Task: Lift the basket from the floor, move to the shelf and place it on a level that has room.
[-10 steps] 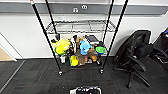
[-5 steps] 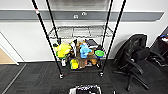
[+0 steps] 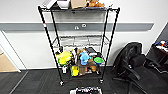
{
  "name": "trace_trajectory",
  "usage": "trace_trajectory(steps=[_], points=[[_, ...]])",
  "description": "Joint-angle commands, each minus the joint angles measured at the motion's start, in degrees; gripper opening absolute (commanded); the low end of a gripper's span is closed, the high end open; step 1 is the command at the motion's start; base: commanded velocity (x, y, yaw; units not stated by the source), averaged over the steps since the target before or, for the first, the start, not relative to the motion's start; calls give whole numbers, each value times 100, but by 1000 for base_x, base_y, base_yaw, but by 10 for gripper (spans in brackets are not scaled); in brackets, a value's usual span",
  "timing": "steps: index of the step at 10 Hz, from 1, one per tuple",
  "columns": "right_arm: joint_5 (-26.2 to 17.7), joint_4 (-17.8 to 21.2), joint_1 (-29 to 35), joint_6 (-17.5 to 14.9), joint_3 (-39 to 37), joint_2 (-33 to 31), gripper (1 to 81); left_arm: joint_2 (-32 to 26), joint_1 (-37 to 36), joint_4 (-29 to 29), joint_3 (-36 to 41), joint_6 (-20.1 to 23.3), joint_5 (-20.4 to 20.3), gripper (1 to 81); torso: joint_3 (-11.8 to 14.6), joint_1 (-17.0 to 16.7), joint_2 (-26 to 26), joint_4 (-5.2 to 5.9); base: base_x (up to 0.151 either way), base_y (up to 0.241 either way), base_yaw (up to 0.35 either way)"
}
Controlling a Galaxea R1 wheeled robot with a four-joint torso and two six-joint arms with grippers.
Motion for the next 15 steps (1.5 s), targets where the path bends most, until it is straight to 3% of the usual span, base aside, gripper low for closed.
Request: trace_trajectory(steps=[1,3,4,5,8,9,15], points=[[-60,113,592,87,684,-398,10,-232,-618,-107,553,18,170,10,535,-354,549,0,0,0,0],[-51,104,566,78,983,-556,10,-364,-573,-107,799,27,117,10,919,-608,934,0,0,0,0],[-16,104,513,78,1080,-644,10,-443,-529,-98,914,36,100,10,546,-732,1117,0,0,0,0],[71,95,452,70,1210,-748,10,-513,-460,-89,1018,36,91,10,686,-835,1268,0,0,0,0],[424,78,293,60,1765,-1153,10,-768,-380,-72,1379,45,-23,10,776,-1156,1760,0,0,0,0],[441,69,302,60,1879,-1250,10,-856,-380,-63,1555,45,-120,10,1185,-1283,1952,0,0,0,0],[450,69,241,60,2143,-1408,10,-971,-283,-54,1792,53,-182,10,2159,-1963,2986,0,0,0,0]])
